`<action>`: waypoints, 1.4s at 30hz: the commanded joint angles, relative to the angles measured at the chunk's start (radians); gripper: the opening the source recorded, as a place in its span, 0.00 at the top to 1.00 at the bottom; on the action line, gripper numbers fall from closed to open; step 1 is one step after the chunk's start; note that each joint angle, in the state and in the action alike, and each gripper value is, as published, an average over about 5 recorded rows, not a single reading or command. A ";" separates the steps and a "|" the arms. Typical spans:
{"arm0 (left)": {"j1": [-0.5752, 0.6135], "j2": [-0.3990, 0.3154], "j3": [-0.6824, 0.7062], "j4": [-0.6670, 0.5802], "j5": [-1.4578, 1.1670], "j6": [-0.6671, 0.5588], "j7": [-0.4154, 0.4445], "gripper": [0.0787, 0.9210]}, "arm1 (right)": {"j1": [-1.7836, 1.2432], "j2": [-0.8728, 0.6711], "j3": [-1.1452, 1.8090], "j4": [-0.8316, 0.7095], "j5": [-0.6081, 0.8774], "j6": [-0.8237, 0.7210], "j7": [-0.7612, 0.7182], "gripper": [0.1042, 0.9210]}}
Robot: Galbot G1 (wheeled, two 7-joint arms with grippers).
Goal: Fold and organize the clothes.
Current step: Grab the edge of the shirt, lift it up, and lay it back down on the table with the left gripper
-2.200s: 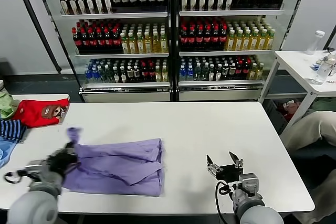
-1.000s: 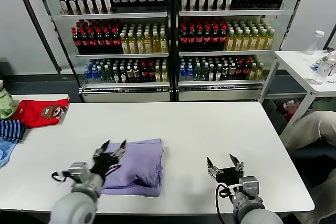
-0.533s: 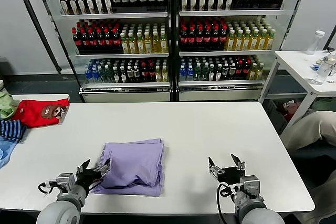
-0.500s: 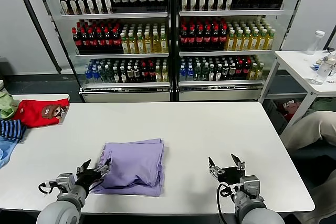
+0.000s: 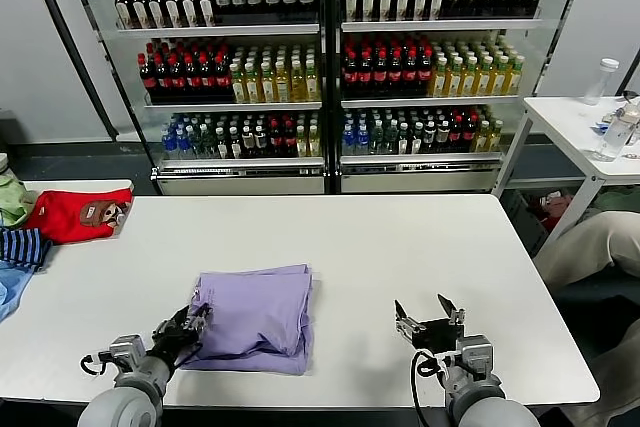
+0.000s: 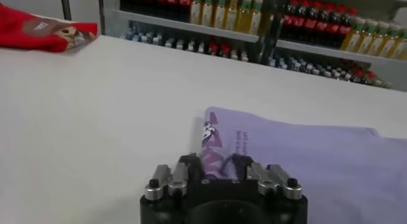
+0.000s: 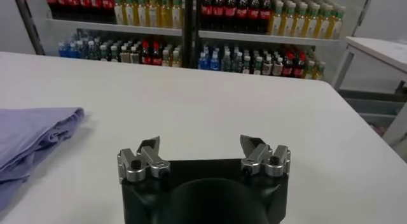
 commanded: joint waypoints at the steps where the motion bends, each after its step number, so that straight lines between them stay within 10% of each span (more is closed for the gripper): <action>1: 0.005 -0.029 0.023 -0.018 0.005 -0.010 0.011 0.64 | 0.002 0.002 0.000 -0.001 -0.001 0.000 0.000 0.12; 11: 0.007 0.034 -0.206 -0.158 0.127 0.009 0.027 0.95 | -0.004 -0.005 0.016 0.003 -0.002 0.000 -0.003 0.12; 24: 0.116 0.335 -0.779 -0.057 0.095 0.057 0.302 0.97 | 0.018 -0.001 0.006 -0.011 0.000 0.000 -0.010 0.12; 30: 0.082 0.310 -0.522 -0.218 0.069 0.058 0.216 0.97 | 0.019 0.002 0.006 -0.011 0.000 0.000 -0.011 0.12; 37: 0.044 -0.042 0.241 -0.430 0.248 0.056 0.130 0.97 | 0.005 0.007 0.010 -0.006 -0.006 0.000 -0.010 0.12; 42: -0.032 -0.216 0.465 -0.352 0.345 0.048 0.126 0.97 | -0.017 0.005 0.017 0.004 -0.013 0.000 -0.010 0.12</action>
